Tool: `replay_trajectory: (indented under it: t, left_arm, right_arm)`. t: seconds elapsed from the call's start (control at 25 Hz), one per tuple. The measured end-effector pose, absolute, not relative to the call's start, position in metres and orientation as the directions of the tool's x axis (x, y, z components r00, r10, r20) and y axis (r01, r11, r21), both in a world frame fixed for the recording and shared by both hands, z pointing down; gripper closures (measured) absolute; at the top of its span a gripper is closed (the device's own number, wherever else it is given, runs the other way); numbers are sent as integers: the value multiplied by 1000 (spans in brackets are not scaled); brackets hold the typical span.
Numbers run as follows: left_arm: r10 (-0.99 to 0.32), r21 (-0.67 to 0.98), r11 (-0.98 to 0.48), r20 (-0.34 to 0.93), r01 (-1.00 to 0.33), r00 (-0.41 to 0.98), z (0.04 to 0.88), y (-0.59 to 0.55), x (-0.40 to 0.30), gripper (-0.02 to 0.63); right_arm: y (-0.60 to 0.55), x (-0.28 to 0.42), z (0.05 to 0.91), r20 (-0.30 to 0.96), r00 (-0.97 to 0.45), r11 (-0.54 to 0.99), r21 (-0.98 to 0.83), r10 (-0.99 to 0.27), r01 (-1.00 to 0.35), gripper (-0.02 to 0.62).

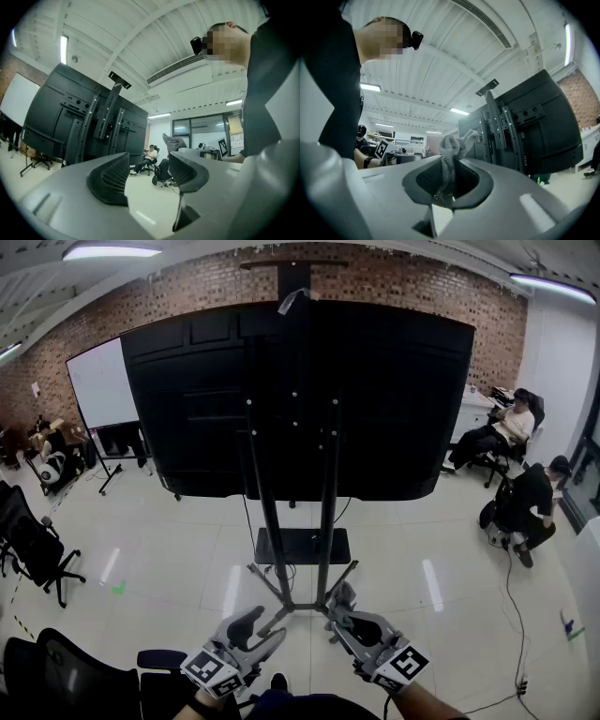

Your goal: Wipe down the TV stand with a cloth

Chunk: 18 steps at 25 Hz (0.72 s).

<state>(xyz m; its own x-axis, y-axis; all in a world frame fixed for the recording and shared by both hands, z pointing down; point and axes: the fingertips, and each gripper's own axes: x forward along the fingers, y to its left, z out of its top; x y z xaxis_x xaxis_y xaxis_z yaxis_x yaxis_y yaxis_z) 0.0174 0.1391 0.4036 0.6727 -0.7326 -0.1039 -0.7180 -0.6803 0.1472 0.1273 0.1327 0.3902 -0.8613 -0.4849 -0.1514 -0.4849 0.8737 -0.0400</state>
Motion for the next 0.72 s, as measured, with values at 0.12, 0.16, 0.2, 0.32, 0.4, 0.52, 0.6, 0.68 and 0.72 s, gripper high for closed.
replay_trajectory:
  t: [0.12,0.16,0.2,0.32,0.4,0.52,0.6,0.68,0.72]
  left_arm:
    - [-725,140,-689,-110,-711,680,402,119,10,319]
    - [-721,139,-692,-112,-708,684,402,112,7,319]
    - [-717,141,-696,-113,-704,687,401,105,4,319]
    - [-702,145,-712,-118,-687,702,402,76,-7,320]
    - [-688,137,-725,-124,-675,715,400,54,-15,319]
    - [-659,115,-752,-138,-649,739,389,21,-26,319]
    - [-639,91,-769,-148,-633,755,378,-2,-36,319]
    - [-621,67,-782,-154,-619,768,371,-22,-47,320]
    - [-612,55,-789,-157,-612,775,368,-31,-52,319]
  right_arm:
    - [113,120,390,-159,-857,870,-31,-491,-493,554]
    - [107,116,390,-159,-855,868,-30,-494,-496,552]
    - [100,113,390,-159,-853,866,-28,-497,-499,554]
    - [76,100,391,-151,-847,859,-24,-509,-512,554]
    - [55,91,389,-146,-839,850,-15,-523,-527,552]
    - [21,79,381,-146,-821,829,3,-552,-559,552]
    - [-3,69,374,-153,-808,816,9,-569,-577,552]
    - [-24,56,367,-165,-798,807,14,-580,-590,552]
    - [-34,50,363,-169,-793,802,20,-585,-596,552]
